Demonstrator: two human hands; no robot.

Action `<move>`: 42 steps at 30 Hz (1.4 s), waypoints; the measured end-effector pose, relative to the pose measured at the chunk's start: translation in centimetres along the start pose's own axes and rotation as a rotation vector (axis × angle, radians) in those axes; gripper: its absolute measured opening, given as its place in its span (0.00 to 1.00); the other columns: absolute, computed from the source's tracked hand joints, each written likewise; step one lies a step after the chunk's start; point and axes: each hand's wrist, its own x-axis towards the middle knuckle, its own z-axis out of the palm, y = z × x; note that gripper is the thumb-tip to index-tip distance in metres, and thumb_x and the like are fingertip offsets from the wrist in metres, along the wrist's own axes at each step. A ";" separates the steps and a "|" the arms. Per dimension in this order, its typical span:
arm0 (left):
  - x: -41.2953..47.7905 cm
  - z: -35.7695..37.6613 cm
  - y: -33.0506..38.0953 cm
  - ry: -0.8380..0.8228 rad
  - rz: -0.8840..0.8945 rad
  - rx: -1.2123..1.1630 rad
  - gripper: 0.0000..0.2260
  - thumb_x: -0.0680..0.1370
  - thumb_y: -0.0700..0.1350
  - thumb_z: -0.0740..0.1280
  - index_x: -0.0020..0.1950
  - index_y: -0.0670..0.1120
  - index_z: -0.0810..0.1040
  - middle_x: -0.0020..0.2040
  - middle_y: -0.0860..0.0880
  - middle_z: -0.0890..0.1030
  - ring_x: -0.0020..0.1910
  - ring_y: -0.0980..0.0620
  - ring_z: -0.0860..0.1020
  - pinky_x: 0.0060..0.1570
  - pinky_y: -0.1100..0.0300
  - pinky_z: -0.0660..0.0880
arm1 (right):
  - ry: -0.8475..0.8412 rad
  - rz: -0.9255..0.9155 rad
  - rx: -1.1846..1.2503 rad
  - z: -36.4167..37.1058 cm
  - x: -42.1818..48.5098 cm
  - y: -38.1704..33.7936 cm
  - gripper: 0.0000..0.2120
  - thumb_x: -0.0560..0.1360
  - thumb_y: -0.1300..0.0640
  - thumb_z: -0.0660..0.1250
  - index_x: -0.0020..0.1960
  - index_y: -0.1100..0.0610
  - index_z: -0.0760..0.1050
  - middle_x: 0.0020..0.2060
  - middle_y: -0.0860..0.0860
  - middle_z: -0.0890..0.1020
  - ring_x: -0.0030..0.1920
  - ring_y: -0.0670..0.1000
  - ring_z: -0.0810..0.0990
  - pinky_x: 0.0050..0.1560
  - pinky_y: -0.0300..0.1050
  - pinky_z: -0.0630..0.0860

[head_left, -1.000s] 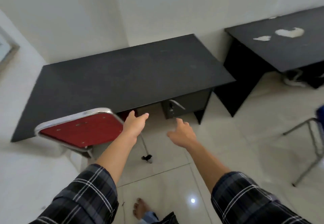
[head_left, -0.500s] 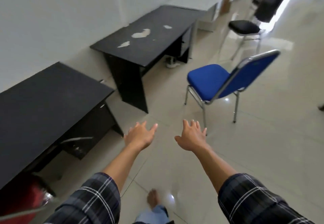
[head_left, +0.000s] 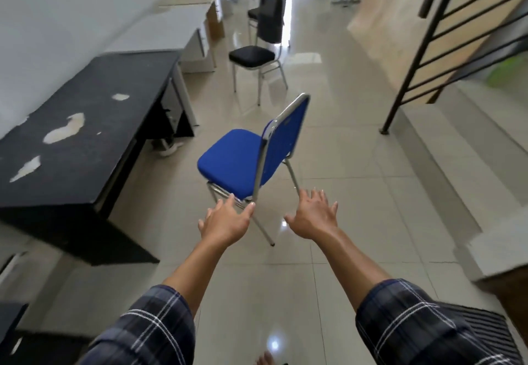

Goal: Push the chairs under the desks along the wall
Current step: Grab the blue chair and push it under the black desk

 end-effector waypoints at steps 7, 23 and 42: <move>8.1 0.7 8.0 -0.046 0.109 0.059 0.36 0.78 0.69 0.53 0.81 0.53 0.53 0.81 0.46 0.56 0.79 0.42 0.56 0.74 0.40 0.55 | 0.061 0.117 0.101 -3.9 6.8 3.2 0.40 0.79 0.43 0.63 0.83 0.55 0.47 0.82 0.59 0.50 0.82 0.59 0.45 0.79 0.67 0.45; 24.3 2.8 25.2 0.131 -0.115 -0.065 0.37 0.78 0.67 0.56 0.82 0.52 0.48 0.81 0.44 0.43 0.79 0.39 0.45 0.75 0.40 0.50 | -0.057 0.019 0.103 -14.7 29.3 13.0 0.39 0.80 0.43 0.62 0.83 0.53 0.46 0.83 0.59 0.49 0.83 0.59 0.45 0.79 0.66 0.46; 37.8 1.6 24.4 -0.015 -0.570 -0.140 0.21 0.77 0.61 0.55 0.38 0.46 0.74 0.42 0.48 0.79 0.44 0.46 0.76 0.44 0.53 0.71 | -0.132 -0.430 0.018 -15.3 49.1 2.5 0.28 0.83 0.38 0.50 0.71 0.53 0.73 0.77 0.57 0.65 0.81 0.59 0.51 0.78 0.66 0.47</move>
